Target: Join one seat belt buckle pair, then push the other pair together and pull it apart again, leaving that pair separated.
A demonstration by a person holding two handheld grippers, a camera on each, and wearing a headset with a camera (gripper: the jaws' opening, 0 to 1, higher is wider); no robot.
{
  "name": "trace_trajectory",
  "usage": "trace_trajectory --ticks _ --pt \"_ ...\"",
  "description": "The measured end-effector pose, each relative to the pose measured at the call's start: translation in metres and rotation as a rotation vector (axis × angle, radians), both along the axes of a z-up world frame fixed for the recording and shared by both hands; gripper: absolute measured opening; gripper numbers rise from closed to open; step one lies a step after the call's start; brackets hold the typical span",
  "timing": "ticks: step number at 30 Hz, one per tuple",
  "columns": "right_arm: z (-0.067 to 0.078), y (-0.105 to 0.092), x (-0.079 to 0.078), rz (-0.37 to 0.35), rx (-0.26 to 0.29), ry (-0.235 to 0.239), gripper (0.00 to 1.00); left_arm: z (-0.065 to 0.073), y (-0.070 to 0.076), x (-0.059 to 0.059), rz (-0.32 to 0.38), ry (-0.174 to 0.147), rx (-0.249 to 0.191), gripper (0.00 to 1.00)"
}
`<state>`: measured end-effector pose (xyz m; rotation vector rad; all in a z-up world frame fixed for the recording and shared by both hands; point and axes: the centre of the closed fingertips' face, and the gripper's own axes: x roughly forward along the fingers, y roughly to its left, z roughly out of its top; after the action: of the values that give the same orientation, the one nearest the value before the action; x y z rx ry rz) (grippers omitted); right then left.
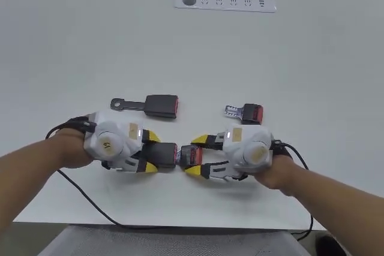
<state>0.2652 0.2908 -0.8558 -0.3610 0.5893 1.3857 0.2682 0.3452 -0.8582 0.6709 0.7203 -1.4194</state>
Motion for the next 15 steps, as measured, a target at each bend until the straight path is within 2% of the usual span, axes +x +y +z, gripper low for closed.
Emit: trace_trajectory --ticks 7,15 --pt "-0.0011 -0.0009 0.0008 -0.006 0.022 -0.001 0.35 0.0006 0.0012 0.0001 0.003 0.003 -0.034 0.34" --pt "-0.0012 -0.001 0.0017 -0.005 0.037 0.003 0.35 -0.0003 0.001 0.0007 0.003 0.01 -0.053 0.33"
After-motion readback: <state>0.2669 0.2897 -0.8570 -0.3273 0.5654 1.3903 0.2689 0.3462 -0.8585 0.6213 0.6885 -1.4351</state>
